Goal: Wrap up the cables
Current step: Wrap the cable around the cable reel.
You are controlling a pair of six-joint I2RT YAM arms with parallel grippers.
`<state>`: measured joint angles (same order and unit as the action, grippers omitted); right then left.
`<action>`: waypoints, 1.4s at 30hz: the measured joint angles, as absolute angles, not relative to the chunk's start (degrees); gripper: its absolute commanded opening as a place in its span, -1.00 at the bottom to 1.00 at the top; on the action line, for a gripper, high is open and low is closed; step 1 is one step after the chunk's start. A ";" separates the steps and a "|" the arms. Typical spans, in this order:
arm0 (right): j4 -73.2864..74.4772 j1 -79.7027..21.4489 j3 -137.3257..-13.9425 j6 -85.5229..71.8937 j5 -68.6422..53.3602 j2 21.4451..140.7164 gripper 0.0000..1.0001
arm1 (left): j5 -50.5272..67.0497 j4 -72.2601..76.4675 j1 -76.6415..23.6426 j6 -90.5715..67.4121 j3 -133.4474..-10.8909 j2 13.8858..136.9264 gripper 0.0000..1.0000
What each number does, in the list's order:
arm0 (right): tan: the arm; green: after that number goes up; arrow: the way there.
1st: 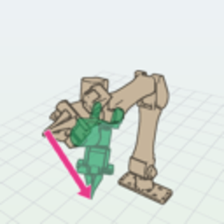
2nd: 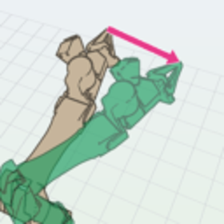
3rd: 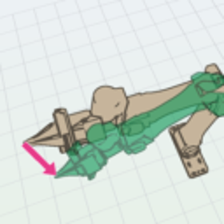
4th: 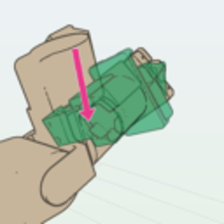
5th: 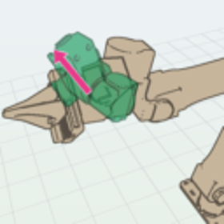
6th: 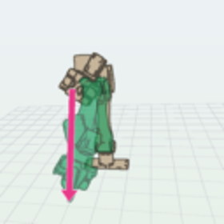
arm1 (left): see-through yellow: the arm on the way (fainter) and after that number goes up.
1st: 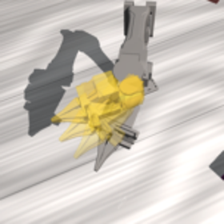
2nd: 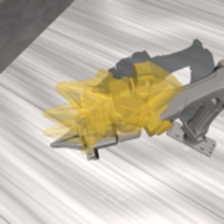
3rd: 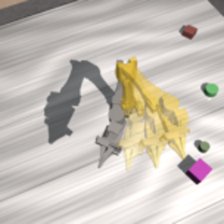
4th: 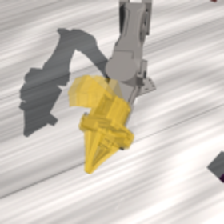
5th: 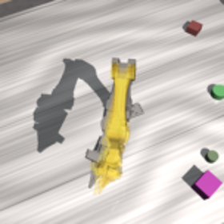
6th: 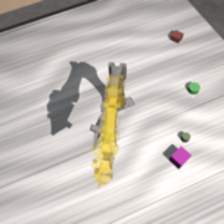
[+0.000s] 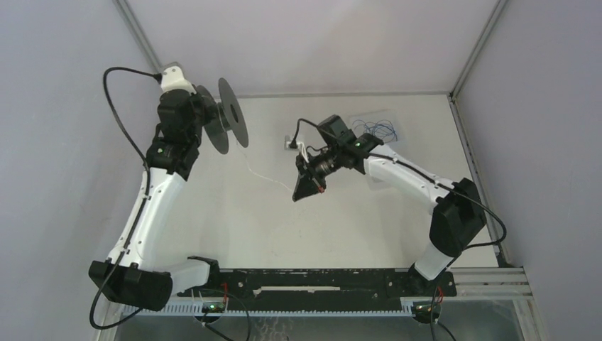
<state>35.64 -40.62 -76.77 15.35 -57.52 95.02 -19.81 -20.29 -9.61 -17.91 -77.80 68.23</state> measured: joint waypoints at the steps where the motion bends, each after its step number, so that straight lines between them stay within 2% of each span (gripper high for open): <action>1: 37.15 -40.58 -79.55 15.59 -57.39 94.52 -1.00 | -20.99 -18.87 -10.63 -16.36 -76.53 68.10 -1.00; 12: 40.14 -39.53 -103.61 12.38 -51.68 88.95 -1.00 | -26.68 -10.07 -20.49 -3.29 -64.58 65.71 -0.99; 25: 40.51 -33.36 -123.55 10.07 -37.52 99.22 -1.00 | -16.43 -8.27 -28.25 5.82 -60.10 62.52 -1.00; 34: 39.81 -28.42 -124.95 12.71 -34.92 106.67 -1.00 | -7.14 -12.47 -29.65 7.09 -60.05 60.88 -1.00; 42: 38.70 -26.09 -117.99 18.59 -34.54 108.49 -1.00 | -2.87 -14.59 -29.61 6.66 -60.05 59.96 -0.99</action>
